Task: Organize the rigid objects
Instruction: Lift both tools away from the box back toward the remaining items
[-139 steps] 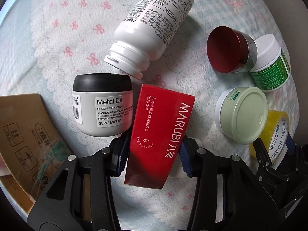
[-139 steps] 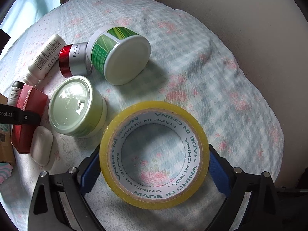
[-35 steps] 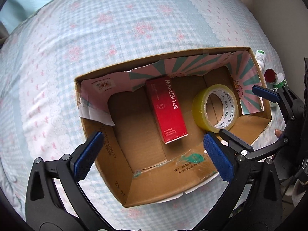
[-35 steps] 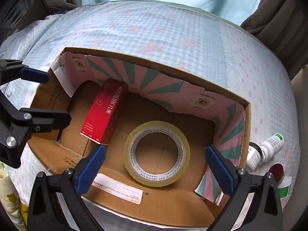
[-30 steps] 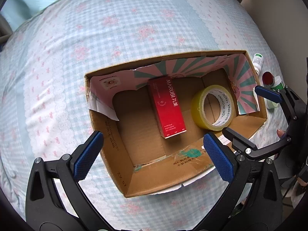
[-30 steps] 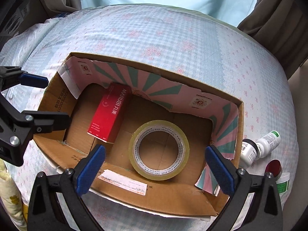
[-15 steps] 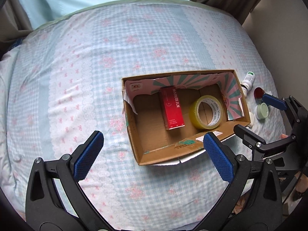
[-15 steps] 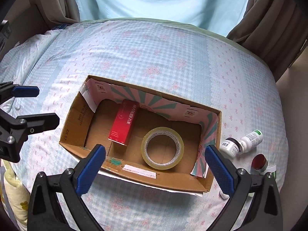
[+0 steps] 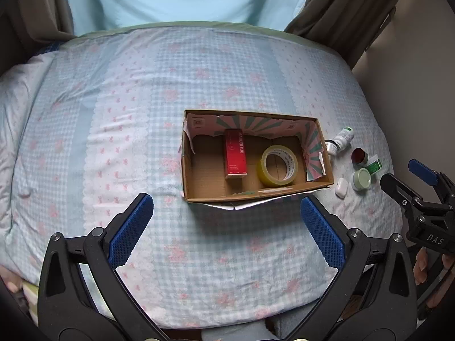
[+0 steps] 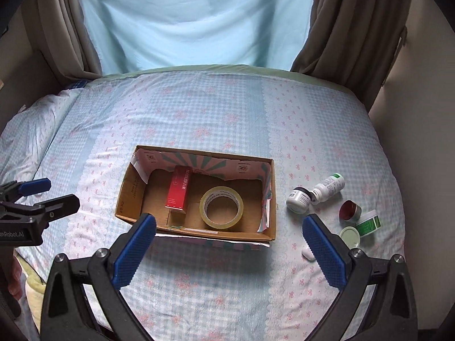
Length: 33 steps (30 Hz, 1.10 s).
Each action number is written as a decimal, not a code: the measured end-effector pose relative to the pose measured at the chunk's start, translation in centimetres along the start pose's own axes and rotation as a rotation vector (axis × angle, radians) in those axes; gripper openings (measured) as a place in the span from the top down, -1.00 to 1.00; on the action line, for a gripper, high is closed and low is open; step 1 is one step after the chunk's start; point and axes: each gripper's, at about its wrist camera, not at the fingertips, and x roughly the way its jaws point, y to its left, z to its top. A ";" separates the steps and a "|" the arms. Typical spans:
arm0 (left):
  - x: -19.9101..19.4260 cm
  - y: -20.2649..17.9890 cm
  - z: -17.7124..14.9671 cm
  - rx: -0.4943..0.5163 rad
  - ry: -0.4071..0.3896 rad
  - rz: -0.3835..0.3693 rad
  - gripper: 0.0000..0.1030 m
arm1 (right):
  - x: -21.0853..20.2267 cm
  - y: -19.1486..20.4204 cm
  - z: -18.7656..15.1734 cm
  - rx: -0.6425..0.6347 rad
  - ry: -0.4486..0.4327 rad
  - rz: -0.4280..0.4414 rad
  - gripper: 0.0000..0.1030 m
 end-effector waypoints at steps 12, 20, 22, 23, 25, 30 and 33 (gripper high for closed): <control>-3.1 -10.2 -1.4 -0.009 -0.079 0.059 -1.00 | -5.3 -11.4 -1.9 0.142 -0.073 -0.069 -0.99; -0.7 -21.5 -0.6 0.023 -0.074 0.065 -1.00 | -5.7 -21.9 -3.5 0.106 -0.076 -0.084 -1.00; 0.1 -24.0 -0.5 0.027 -0.065 0.061 -1.00 | -5.2 -24.2 -3.9 0.094 -0.066 -0.085 -0.99; 0.5 -25.1 -0.4 0.033 -0.058 0.056 -1.00 | -4.9 -25.4 -4.1 0.094 -0.056 -0.083 -0.99; 1.5 -27.1 -0.3 0.051 -0.036 0.057 -1.00 | -4.3 -27.5 -4.5 0.105 -0.041 -0.074 -0.99; 4.4 -30.4 0.4 0.094 0.021 0.047 -1.00 | -2.8 -31.7 -5.2 0.146 -0.012 -0.057 -1.00; 6.9 -31.8 0.9 0.136 0.058 0.051 -1.00 | -1.7 -33.3 -5.4 0.137 -0.006 -0.058 -0.99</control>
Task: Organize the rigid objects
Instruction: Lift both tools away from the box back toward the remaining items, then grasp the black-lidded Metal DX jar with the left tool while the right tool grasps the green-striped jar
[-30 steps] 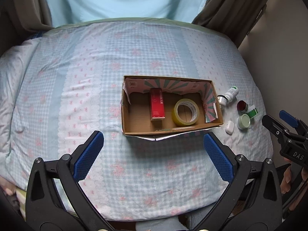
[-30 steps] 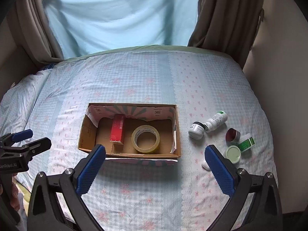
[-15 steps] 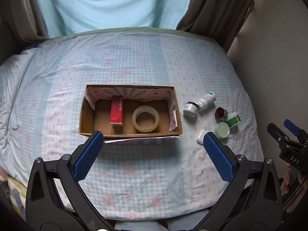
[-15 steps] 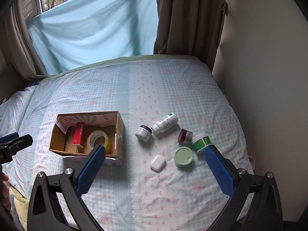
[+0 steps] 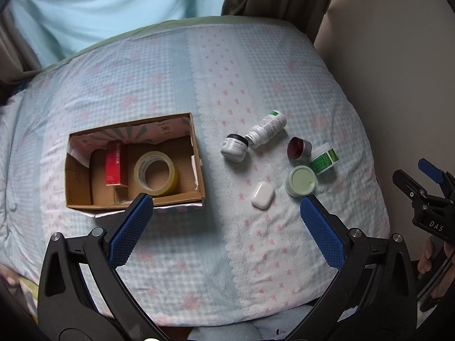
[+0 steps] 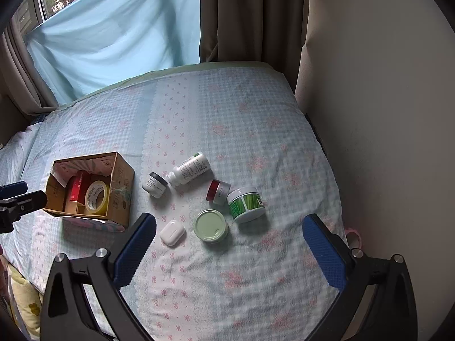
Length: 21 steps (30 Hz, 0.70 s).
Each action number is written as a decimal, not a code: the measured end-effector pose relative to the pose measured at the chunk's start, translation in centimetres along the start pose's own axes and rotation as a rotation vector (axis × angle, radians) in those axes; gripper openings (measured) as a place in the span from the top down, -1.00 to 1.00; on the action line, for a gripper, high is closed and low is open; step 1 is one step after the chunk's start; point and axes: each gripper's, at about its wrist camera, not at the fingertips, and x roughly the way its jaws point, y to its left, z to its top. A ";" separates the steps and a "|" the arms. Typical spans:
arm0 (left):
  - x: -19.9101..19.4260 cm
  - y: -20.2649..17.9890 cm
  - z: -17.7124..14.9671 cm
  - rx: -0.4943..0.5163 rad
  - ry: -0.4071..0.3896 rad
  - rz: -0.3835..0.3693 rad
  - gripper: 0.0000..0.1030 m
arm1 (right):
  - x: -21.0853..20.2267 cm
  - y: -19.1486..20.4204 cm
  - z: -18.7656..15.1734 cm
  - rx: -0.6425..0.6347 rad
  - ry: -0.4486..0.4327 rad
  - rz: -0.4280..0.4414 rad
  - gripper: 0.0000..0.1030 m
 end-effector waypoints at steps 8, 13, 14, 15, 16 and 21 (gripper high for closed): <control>6.5 -2.5 3.2 0.080 0.091 0.000 -1.00 | 3.8 -2.7 0.0 0.011 0.068 0.026 -0.99; 10.9 -3.4 5.2 0.139 0.166 -0.002 -1.00 | 7.3 -3.9 0.5 0.042 0.129 0.041 -1.00; 11.9 -3.5 5.5 0.151 0.184 -0.003 -1.00 | 8.1 -4.0 0.6 0.046 0.144 0.042 -1.00; 12.9 -3.6 5.9 0.161 0.200 -0.003 -1.00 | 8.9 -4.1 0.7 0.047 0.159 0.040 -1.00; 13.9 -3.7 6.2 0.169 0.220 -0.005 -1.00 | 9.6 -4.2 0.8 0.048 0.172 0.039 -0.99; 19.4 -3.7 7.4 0.197 0.318 -0.008 -1.00 | 13.7 -4.9 1.6 0.044 0.240 0.022 -1.00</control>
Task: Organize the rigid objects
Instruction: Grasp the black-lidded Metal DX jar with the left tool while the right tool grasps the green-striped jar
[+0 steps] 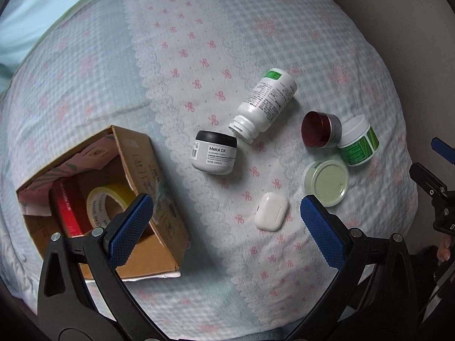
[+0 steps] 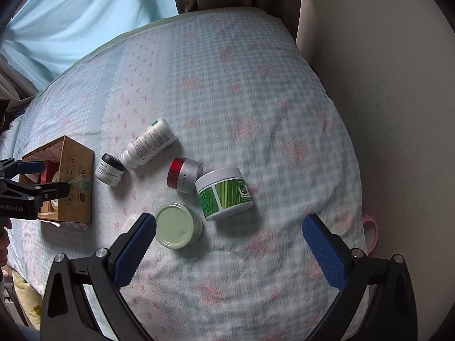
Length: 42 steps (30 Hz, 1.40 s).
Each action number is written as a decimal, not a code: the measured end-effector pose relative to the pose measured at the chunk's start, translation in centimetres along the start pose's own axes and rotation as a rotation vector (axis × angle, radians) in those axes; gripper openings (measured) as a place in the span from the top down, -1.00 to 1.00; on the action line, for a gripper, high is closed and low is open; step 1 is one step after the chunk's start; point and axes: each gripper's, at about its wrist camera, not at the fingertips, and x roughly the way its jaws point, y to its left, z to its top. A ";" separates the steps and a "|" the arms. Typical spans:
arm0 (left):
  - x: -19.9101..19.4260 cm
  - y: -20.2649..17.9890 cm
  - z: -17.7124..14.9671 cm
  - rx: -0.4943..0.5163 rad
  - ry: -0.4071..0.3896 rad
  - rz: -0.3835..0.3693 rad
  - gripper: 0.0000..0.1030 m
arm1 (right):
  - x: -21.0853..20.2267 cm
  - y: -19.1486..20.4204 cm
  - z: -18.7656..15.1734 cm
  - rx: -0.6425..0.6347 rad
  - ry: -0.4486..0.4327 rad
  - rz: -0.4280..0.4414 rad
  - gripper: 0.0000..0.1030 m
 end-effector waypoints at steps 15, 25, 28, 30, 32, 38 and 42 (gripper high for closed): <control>10.5 0.2 4.3 0.154 0.175 0.100 -0.85 | 9.9 0.5 2.5 -0.073 0.216 -0.034 -0.99; 12.9 -0.8 5.1 0.202 0.221 0.090 -0.69 | 13.4 1.3 2.7 -0.125 0.301 -0.031 -0.98; 13.7 -0.3 5.2 0.182 0.247 0.074 -0.51 | 13.7 1.3 2.6 -0.121 0.309 -0.028 -0.98; 13.9 -0.1 5.3 0.184 0.253 0.072 -0.37 | 14.0 1.5 2.7 -0.119 0.314 -0.021 -0.91; 14.1 0.1 5.5 0.175 0.256 0.056 -0.18 | 14.3 1.5 2.9 -0.122 0.326 -0.013 -0.82; 14.2 1.8 6.3 0.137 0.258 0.012 -0.03 | 15.6 2.2 2.8 -0.147 0.369 0.017 -0.38; 13.8 3.1 7.1 0.132 0.249 0.007 -0.03 | 15.2 2.5 2.6 -0.153 0.361 0.011 -0.36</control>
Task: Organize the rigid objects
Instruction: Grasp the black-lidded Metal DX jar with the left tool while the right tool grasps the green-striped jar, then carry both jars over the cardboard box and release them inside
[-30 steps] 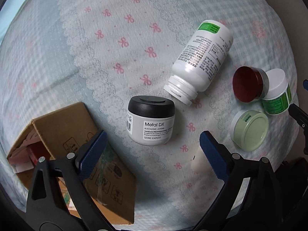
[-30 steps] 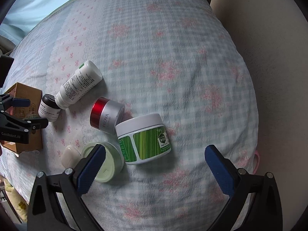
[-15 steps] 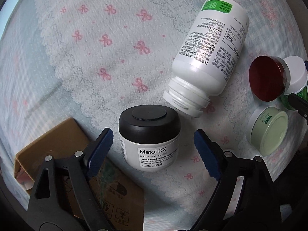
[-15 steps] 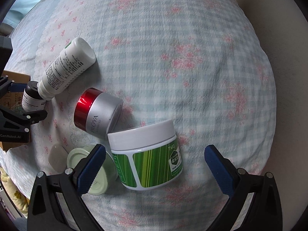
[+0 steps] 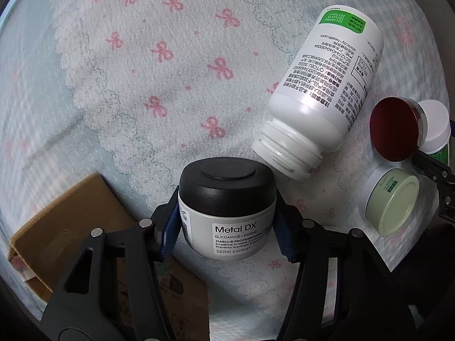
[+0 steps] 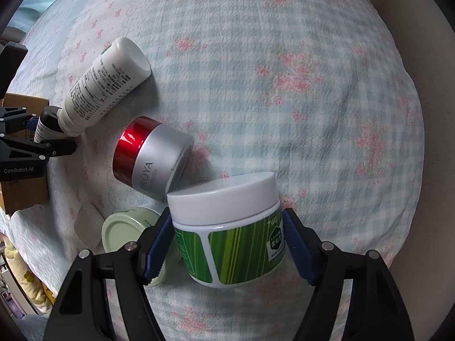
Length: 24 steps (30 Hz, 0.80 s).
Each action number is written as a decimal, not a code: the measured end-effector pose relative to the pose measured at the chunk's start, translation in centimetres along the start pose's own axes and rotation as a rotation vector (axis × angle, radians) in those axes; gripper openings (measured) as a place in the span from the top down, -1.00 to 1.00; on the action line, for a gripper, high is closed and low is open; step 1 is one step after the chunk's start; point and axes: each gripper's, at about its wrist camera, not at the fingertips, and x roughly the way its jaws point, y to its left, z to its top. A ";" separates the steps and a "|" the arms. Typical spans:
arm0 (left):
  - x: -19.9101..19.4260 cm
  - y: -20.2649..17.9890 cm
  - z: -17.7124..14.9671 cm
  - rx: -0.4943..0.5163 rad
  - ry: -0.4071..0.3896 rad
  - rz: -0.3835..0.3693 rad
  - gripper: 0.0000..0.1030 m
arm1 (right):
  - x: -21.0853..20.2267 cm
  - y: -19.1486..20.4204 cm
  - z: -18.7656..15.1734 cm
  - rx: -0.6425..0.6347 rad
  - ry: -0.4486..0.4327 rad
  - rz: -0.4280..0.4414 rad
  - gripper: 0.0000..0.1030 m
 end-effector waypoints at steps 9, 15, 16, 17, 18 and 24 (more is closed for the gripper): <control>-2.7 -1.7 -2.5 -0.015 -0.085 0.018 -0.03 | -1.6 -0.5 -1.3 0.045 -0.056 0.002 -0.35; -7.1 -2.3 -4.5 -0.028 -0.167 0.019 -0.03 | -4.6 -1.5 -2.2 0.103 -0.121 0.020 -0.35; -7.9 -2.3 -4.9 -0.035 -0.183 0.016 -0.03 | -5.2 -1.6 -2.4 0.110 -0.133 0.023 -0.35; -9.1 -2.6 -5.6 -0.043 -0.200 0.012 -0.03 | -6.0 -1.7 -2.6 0.117 -0.147 0.026 -0.35; -10.1 -2.7 -6.2 -0.051 -0.220 0.006 -0.03 | -6.8 -1.9 -2.9 0.122 -0.161 0.029 -0.35; -16.7 -3.9 -10.6 -0.104 -0.353 -0.022 -0.03 | -12.7 -1.6 -5.0 0.128 -0.250 0.030 -0.35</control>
